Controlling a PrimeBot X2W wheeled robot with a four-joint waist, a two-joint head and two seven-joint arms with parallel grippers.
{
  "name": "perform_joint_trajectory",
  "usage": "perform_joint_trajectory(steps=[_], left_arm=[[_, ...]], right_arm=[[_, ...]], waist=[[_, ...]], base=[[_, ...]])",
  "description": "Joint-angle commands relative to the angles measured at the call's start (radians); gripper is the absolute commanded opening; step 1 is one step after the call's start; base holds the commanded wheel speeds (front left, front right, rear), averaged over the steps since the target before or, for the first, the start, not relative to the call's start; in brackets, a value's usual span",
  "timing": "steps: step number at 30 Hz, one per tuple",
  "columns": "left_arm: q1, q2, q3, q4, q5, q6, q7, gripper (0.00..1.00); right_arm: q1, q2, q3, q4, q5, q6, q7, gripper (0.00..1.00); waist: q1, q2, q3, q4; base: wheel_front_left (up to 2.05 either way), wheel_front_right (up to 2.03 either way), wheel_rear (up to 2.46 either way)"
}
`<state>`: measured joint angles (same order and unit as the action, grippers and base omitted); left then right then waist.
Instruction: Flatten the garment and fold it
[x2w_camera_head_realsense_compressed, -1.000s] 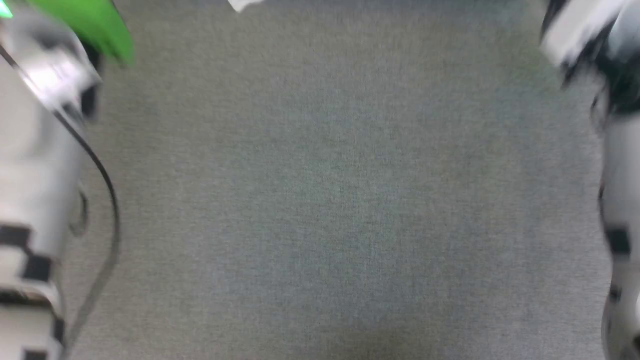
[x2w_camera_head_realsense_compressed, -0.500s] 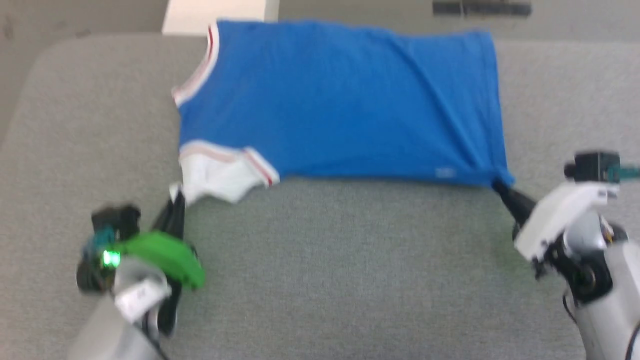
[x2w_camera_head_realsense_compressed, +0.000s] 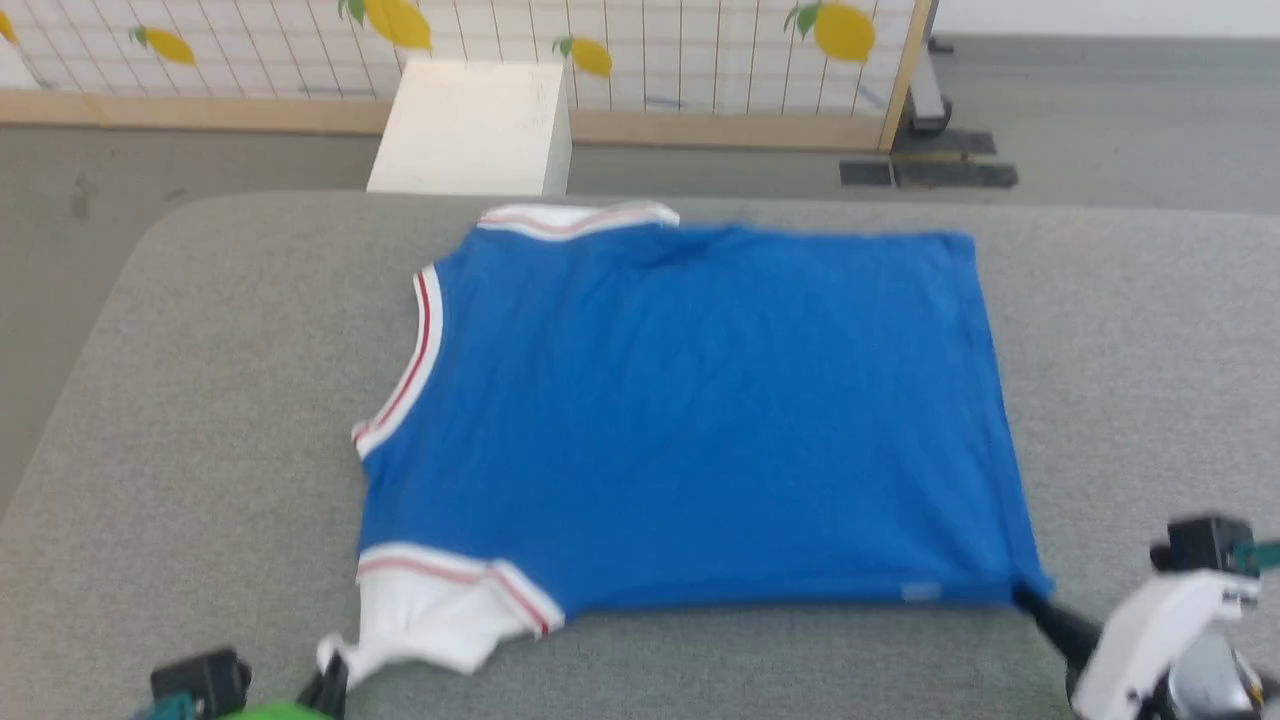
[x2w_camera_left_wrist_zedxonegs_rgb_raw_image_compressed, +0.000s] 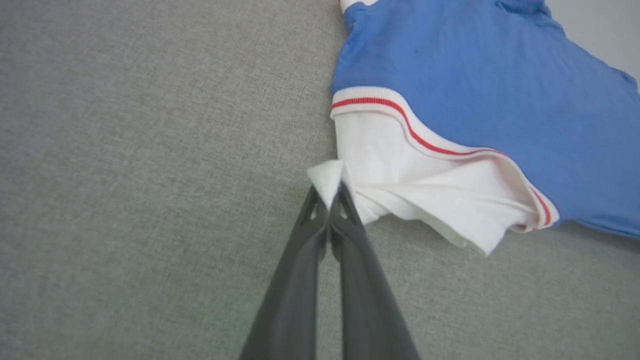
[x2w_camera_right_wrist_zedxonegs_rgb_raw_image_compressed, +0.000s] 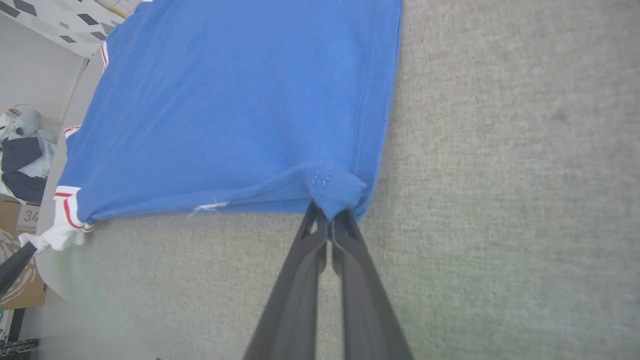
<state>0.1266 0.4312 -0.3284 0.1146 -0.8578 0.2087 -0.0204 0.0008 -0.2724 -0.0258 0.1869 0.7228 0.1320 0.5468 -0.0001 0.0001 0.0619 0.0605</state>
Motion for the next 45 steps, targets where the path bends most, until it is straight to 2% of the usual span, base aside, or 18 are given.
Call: perform_joint_trajectory(steps=[1,9,18,22,32,38,45], left_arm=[[0.044,0.021,0.009,-0.026,-0.013,0.022,0.02,0.0],[0.173,0.051,0.022,-0.147,-0.061,0.09,0.099,0.0],[0.137,0.077,0.043,-0.24,-0.023,0.101,0.065,0.0],[0.05,0.106,0.038,-0.252,0.004,0.085,0.085,0.0],[-0.252,0.152,-0.016,-0.179,0.052,0.0,0.192,0.0],[-0.435,0.14,-0.049,-0.097,0.076,-0.045,0.24,0.0],[-0.591,0.104,-0.074,0.02,0.093,-0.087,0.248,0.0]], right_arm=[[0.039,-0.005,-0.018,-0.019,0.009,-0.001,0.029,0.0],[0.163,0.024,-0.084,-0.124,-0.012,-0.001,0.203,0.0],[0.135,0.066,-0.113,-0.221,-0.062,-0.001,0.25,0.0],[0.085,0.063,-0.118,-0.246,-0.085,-0.001,0.259,0.0],[-0.12,0.049,-0.096,-0.239,-0.144,-0.001,0.324,0.0],[-0.228,0.039,-0.083,-0.225,-0.193,-0.001,0.391,0.0],[-0.313,0.045,-0.079,-0.197,-0.246,-0.001,0.469,0.0]], waist=[[0.0001,-0.0001,-0.025,-0.002],[0.0001,-0.0001,-0.038,-0.018],[0.0001,-0.0001,-0.009,-0.031],[0.0001,-0.0001,0.027,-0.028],[0.0001,-0.0001,0.157,-0.036],[0.0001,-0.0001,0.244,-0.032],[0.0001,-0.0001,0.326,-0.031]], base=[[0.0,0.0,0.0],[0.0,0.0,0.0],[0.0,0.0,0.0],[0.0,0.0,0.0],[0.0,0.0,0.0],[0.0,0.0,0.0],[0.0,0.0,0.0]])
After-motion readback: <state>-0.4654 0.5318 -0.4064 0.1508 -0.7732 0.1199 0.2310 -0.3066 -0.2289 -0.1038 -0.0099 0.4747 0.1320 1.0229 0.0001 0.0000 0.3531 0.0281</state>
